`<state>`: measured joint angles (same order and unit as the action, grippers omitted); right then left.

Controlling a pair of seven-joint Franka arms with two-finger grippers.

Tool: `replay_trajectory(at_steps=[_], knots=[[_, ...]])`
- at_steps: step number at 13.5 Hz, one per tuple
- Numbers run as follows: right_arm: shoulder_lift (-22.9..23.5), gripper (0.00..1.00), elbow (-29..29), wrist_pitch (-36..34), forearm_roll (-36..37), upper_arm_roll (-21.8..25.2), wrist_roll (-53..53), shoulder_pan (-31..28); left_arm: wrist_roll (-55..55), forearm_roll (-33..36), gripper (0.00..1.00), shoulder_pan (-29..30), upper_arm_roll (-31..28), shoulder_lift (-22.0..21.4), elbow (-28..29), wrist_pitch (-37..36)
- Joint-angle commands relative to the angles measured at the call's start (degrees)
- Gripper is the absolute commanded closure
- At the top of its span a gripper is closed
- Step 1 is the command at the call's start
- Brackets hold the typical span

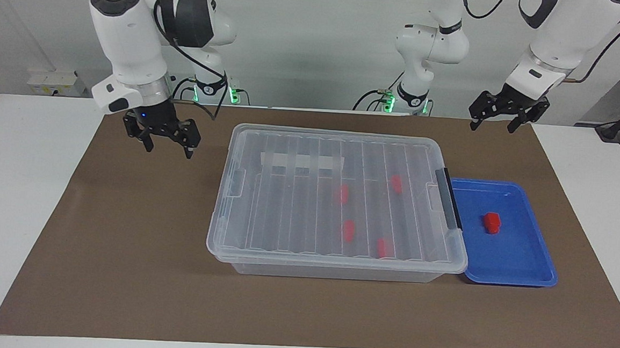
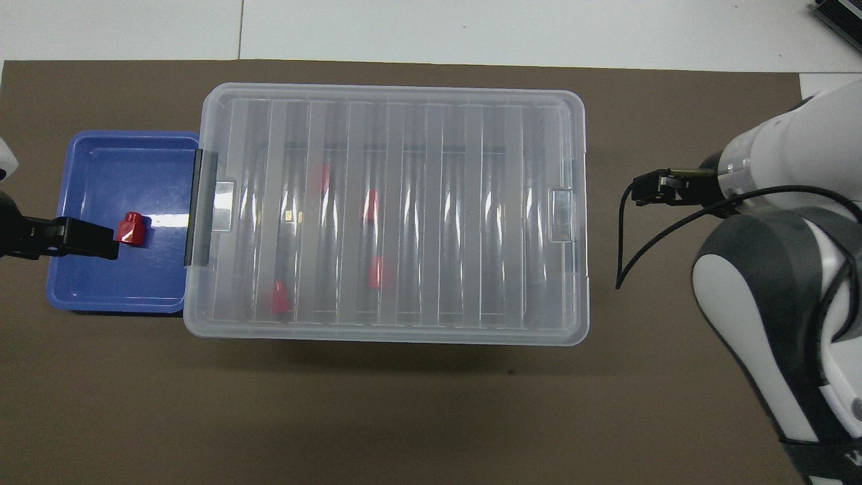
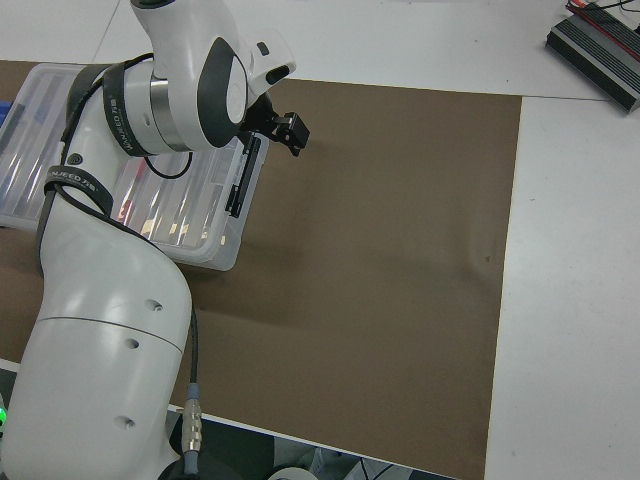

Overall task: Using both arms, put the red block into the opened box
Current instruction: 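Reach the right gripper to the near edge of the clear lid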

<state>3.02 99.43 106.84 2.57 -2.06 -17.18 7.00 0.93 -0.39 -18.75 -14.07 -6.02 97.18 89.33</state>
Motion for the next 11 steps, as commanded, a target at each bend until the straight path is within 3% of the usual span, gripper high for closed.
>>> replay_trajectory(at_steps=[1,4,11], knots=[[0.4,0.0,3.9,6.3,-0.1,-0.4,-3.5,2.3,0.6,-0.7,0.0,0.2,0.0,-0.8,0.4,-0.6],[2.3,0.0,4.5,8.2,-0.1,-0.4,-6.9,5.6,0.6,-0.7,0.0,0.2,0.0,-0.8,0.4,-0.6],[-1.1,0.0,12.3,7.4,0.2,-0.1,-2.0,4.8,0.6,-0.7,0.0,0.2,0.0,-0.8,0.4,-0.6]])
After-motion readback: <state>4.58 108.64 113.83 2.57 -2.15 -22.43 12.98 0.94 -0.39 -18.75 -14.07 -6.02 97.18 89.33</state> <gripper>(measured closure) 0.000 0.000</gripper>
